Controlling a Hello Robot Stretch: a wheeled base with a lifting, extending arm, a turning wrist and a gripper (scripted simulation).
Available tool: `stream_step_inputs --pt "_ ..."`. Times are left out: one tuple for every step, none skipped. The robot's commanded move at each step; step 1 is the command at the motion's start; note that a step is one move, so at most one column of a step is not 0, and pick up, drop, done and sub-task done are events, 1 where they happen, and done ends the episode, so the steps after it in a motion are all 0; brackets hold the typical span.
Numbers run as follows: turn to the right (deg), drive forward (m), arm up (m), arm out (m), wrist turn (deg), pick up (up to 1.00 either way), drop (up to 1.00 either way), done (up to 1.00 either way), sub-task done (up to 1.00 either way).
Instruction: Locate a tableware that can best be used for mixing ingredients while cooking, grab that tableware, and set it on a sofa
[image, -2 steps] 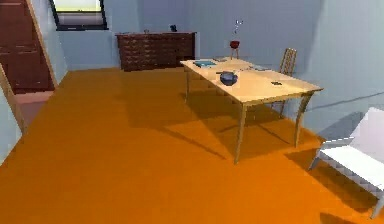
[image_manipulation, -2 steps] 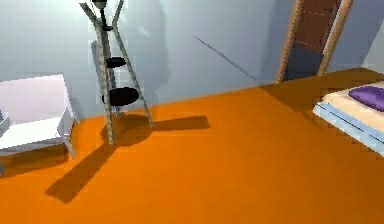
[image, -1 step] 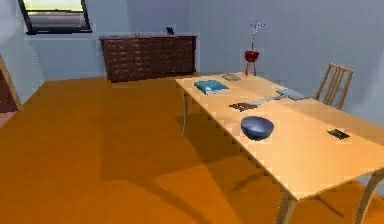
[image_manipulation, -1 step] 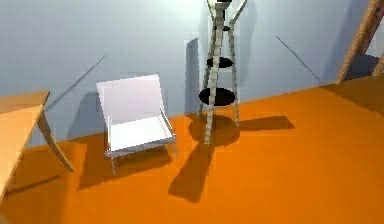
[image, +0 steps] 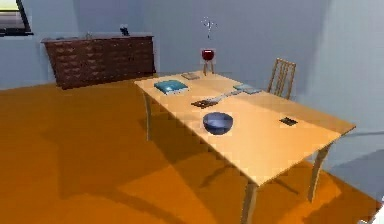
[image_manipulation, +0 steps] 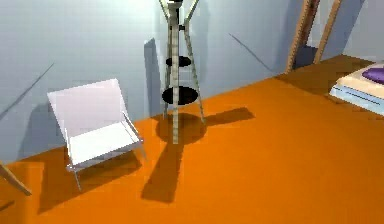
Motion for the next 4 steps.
stream_step_inputs --pt "0.0 0.10 0.00 0.00 0.0 0.00 0.00 0.00 0.00" --pt "-45.0 0.00 0.00 0.00 0.0 0.00 0.00 0.00 0.00" --pt "-33.0 0.00 0.00 0.00 0.0 0.00 0.00 0.00 0.00" --pt "45.0 0.00 0.00 0.00 0.0 0.00 0.00 0.00 0.00"
